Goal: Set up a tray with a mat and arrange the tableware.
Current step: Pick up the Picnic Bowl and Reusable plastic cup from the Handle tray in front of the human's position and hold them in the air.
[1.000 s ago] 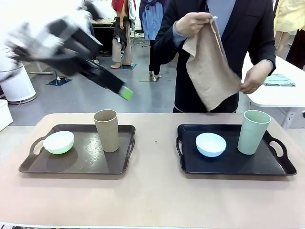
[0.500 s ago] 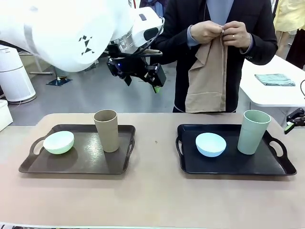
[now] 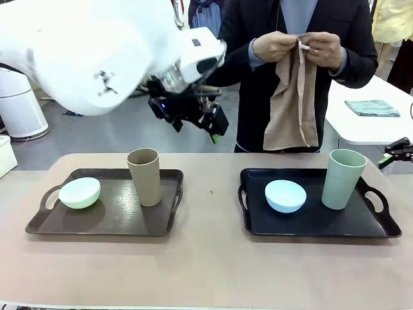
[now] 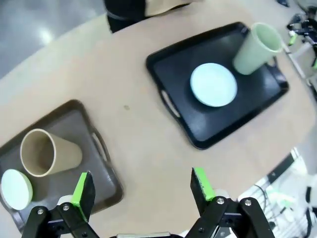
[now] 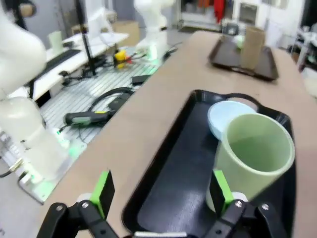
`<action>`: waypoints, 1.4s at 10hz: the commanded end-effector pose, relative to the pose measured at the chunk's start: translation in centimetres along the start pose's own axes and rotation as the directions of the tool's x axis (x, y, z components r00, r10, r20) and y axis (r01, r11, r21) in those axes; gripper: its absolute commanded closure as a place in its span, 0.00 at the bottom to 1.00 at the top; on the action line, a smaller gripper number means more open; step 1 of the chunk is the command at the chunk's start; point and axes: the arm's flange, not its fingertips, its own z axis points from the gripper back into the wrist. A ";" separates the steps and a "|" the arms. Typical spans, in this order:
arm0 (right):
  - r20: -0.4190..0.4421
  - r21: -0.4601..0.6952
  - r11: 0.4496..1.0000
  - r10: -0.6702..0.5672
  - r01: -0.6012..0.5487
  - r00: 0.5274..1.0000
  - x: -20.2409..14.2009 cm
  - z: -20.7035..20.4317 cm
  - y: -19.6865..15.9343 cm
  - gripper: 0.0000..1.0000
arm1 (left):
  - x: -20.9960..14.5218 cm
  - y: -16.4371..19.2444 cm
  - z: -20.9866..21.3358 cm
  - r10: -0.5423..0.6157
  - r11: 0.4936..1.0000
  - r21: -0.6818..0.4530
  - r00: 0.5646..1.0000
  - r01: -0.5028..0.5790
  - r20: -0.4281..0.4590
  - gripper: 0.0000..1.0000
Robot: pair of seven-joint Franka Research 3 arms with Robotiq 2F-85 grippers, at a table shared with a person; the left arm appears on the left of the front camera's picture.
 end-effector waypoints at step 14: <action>0.053 -0.237 0.962 -0.125 0.134 0.991 -6.3 -1.8 -8.6 0.00 | 4.5 -8.2 -15.1 0.415 0.907 0.168 0.883 -0.385 -0.220 0.00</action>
